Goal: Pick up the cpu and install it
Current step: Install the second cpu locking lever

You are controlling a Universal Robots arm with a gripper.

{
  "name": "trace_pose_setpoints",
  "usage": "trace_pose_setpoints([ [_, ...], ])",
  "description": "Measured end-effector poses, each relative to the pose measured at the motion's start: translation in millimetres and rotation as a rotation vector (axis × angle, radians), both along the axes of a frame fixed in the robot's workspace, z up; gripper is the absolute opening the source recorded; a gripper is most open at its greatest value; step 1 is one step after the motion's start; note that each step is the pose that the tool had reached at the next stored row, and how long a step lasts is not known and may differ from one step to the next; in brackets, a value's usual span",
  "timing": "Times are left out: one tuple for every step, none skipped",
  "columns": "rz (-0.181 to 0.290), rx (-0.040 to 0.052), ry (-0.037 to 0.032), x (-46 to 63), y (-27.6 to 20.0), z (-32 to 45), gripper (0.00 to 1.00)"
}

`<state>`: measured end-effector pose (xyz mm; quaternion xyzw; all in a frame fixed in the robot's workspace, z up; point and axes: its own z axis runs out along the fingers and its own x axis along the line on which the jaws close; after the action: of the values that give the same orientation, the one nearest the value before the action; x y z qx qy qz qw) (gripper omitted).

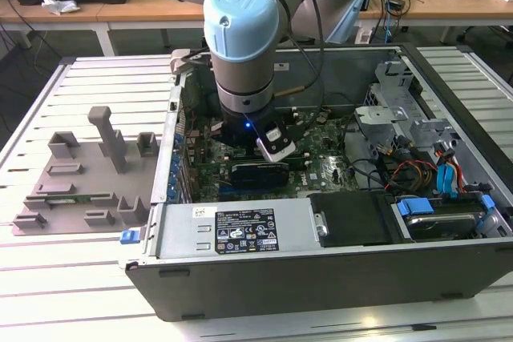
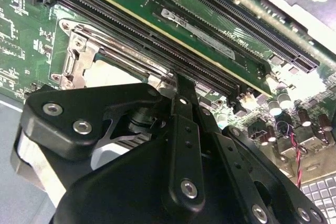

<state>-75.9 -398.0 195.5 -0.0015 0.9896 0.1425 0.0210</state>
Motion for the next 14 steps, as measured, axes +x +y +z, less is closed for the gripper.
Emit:
trace_pose_setpoints([
  [0.000, 0.0002, 0.0000, -0.1, 0.2, -0.1, 0.11],
  [0.000, 0.0002, -0.0001, -0.1, 0.4, -0.2, 0.11],
  [0.000, -0.0006, 0.0000, -0.1, 0.6, -0.2, 0.11],
  [0.000, -0.0012, 0.0000, -0.1, 0.7, -0.1, 0.11],
  [0.000, -0.0017, 0.0001, -0.1, 0.7, 0.4, 0.11],
  [-0.001, -0.0017, -0.0001, -0.1, 0.8, 1.6, 0.11],
  [-0.002, -0.0016, -0.0003, -0.1, 0.9, 3.3, 0.11],
  [-0.004, -0.0027, -0.0001, -0.1, 0.8, 6.8, 0.11],
  [-0.005, -0.0039, 0.0000, -0.1, 0.8, 9.6, 0.11],
  [-0.006, -0.0057, -0.0001, -0.1, 0.8, 12.5, 0.11],
  [-0.008, -0.0086, 0.0000, -0.1, 0.8, 15.3, 0.11],
  [-0.010, -0.0141, 0.0000, 0.0, 0.8, 18.9, 0.11],
  [-0.012, -0.0190, 0.0000, 0.2, 0.8, 21.1, 0.11],
  [-0.016, -0.0292, -0.0002, 0.4, 0.9, 24.1, 0.11],
])
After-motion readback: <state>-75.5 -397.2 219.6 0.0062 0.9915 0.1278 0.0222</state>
